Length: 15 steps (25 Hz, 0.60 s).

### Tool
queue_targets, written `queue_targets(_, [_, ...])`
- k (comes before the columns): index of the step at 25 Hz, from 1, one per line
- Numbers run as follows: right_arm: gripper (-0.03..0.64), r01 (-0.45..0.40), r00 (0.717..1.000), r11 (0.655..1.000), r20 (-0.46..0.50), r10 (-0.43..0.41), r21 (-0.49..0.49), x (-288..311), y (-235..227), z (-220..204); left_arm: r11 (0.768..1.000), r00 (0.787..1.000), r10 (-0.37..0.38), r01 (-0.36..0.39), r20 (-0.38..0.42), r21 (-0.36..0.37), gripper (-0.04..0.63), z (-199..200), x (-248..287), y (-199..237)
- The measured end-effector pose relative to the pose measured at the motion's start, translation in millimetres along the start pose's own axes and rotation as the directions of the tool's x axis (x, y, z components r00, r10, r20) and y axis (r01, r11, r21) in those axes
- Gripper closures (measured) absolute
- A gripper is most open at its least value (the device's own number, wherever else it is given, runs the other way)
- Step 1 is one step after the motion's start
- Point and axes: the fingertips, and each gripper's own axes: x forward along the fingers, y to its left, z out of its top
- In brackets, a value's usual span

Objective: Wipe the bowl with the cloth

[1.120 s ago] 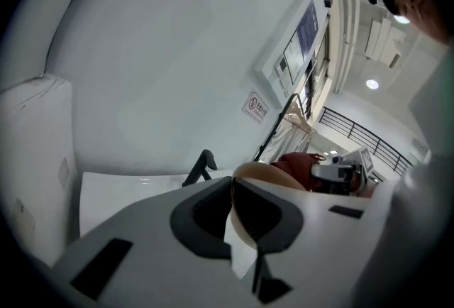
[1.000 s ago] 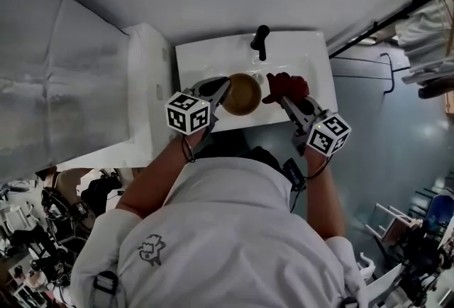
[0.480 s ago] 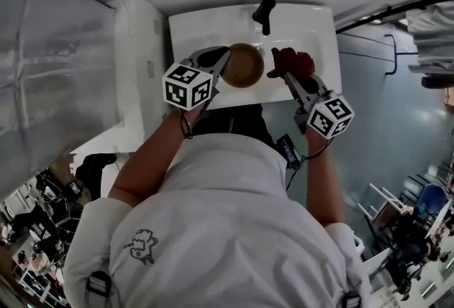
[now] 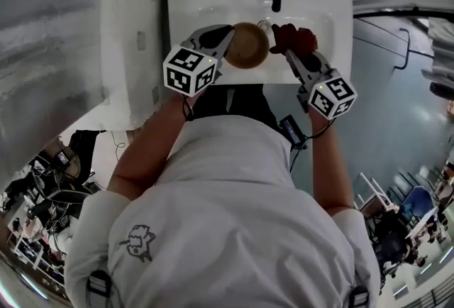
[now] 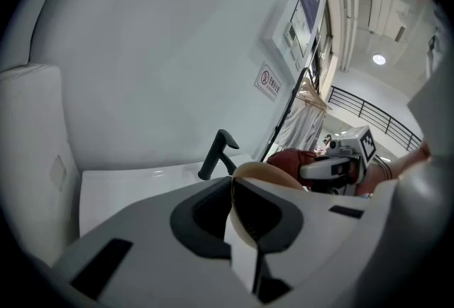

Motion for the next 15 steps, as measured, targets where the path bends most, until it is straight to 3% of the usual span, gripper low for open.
queue_targets(8, [0.566, -0.05, 0.996, 0.999, -0.073, 0.05, 0.006, 20, -14, -32, 0.999, 0.998, 0.034, -0.035, -0.056, -0.014, 0.572, -34, 32, 14])
queue_targets(15, [0.566, -0.043, 0.992, 0.999, -0.117, 0.044, 0.017, 26, -42, -61, 0.998, 0.99, 0.056, -0.06, -0.132, -0.025, 0.572, -72, 67, 29])
